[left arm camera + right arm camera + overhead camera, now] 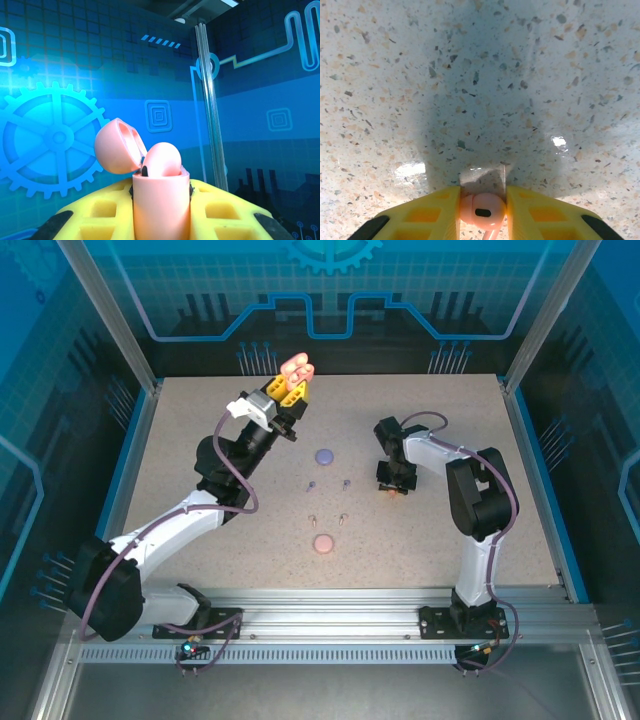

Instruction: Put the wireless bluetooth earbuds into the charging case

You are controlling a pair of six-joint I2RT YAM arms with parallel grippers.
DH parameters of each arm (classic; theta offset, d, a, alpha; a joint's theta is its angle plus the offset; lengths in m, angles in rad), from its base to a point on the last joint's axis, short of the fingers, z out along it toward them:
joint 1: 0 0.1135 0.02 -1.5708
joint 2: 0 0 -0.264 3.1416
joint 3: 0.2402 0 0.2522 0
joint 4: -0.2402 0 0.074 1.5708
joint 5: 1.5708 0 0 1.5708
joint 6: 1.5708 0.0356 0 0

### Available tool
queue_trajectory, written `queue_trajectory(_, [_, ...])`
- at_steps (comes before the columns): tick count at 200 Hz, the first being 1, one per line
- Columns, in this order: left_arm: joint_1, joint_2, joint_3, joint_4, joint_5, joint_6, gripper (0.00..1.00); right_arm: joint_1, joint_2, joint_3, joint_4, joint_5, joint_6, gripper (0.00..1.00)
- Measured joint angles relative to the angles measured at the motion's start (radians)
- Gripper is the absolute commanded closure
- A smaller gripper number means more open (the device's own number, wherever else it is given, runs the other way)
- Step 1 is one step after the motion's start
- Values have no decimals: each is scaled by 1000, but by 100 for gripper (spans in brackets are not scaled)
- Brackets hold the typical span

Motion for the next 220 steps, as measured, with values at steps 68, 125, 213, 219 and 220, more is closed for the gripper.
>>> queue_trajectory(68, [0,6,0,0,0,-1,100,-2,-41,-56,62,33,-52,74])
queue_trajectory(125, [0,7,0,0,9,-1,100,-11,-179,-154,156,87,-95,74])
queue_trajectory(213, [0,27,3,4,11,-4,100,84,-529,-29,254,141,-216,72])
queue_trajectory(219, [0,28,5,5,11,-4,100,95,-541,-7,259,142,-226,72])
queue_trajectory(220, [0,28,6,5,11,-4,100,96,-542,-4,260,142,-226,72])
